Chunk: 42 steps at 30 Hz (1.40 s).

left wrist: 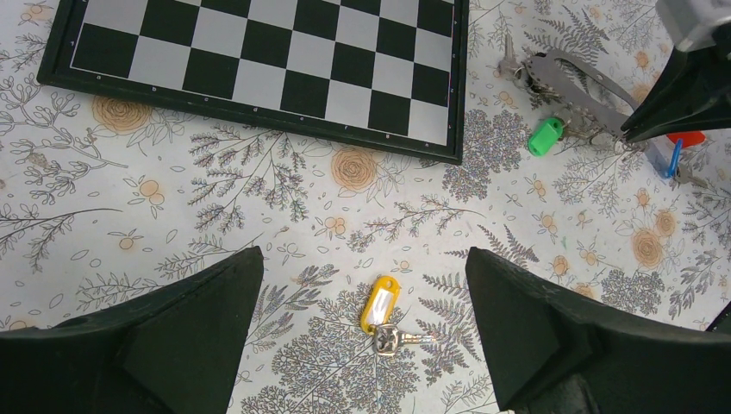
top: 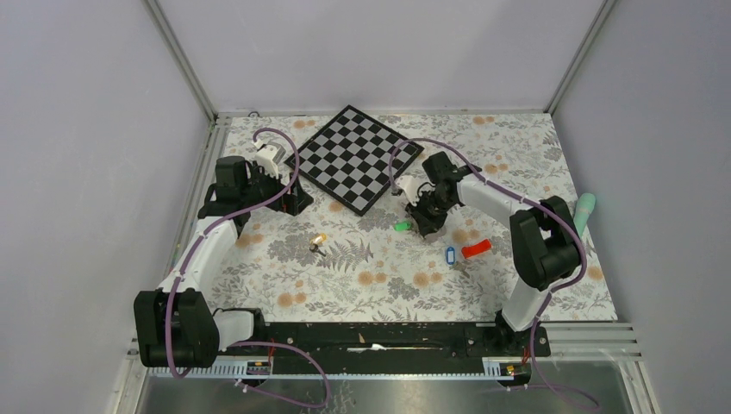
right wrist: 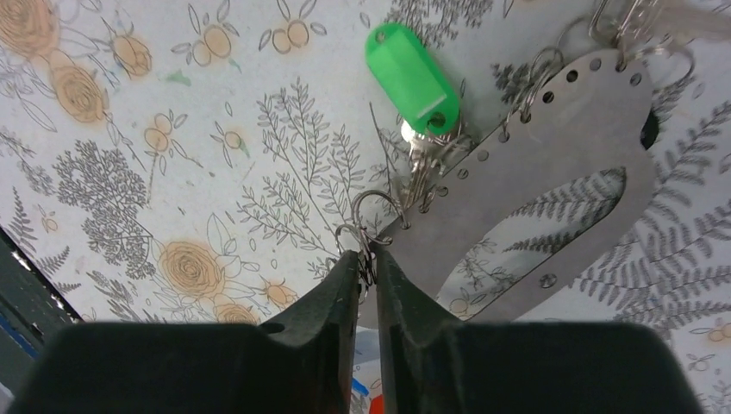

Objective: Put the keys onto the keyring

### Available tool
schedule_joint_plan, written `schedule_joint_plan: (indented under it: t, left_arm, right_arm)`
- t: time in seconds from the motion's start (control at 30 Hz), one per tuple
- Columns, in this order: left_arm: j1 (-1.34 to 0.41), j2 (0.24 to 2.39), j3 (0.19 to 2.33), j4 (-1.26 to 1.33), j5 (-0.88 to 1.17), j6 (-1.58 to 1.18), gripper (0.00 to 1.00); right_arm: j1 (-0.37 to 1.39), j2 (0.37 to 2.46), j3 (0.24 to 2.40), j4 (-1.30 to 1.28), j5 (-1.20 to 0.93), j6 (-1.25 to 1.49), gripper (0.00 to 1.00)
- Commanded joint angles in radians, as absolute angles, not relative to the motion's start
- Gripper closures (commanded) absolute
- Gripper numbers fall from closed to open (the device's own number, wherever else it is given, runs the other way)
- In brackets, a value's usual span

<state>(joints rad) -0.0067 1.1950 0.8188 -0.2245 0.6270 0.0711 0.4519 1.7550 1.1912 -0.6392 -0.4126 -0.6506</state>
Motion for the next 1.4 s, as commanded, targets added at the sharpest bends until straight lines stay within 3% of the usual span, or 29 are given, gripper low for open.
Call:
schedule_joint_plan:
  t: [0.0, 0.23, 0.53, 1.0, 1.23, 1.37]
  left_arm:
    - [-0.001, 1.192, 0.846, -0.185, 0.667, 0.081, 0.01]
    - [-0.002, 1.186, 0.844, -0.184, 0.664, 0.084, 0.01]
    - [-0.002, 1.178, 0.841, -0.184, 0.668, 0.086, 0.01]
    - [-0.002, 1.174, 0.838, -0.181, 0.670, 0.086, 0.01]
    - [-0.001, 1.177, 0.835, -0.177, 0.672, 0.087, 0.01]
    - [-0.002, 1.177, 0.833, -0.174, 0.675, 0.086, 0.01]
  right_arm:
    - [0.459, 1.716, 1.141, -0.655, -0.330, -0.680, 0.77]
    - [0.459, 1.661, 1.088, -0.635, -0.322, -0.667, 0.55]
    - [0.460, 1.628, 1.051, -0.614, -0.329, -0.668, 0.49]
    - [0.460, 1.722, 1.107, -0.555, -0.325, -0.686, 0.52]
    - [0.460, 1.747, 1.117, -0.565, -0.355, -0.699, 0.59]
    - [0.460, 1.751, 1.115, -0.562, -0.368, -0.704, 0.68]
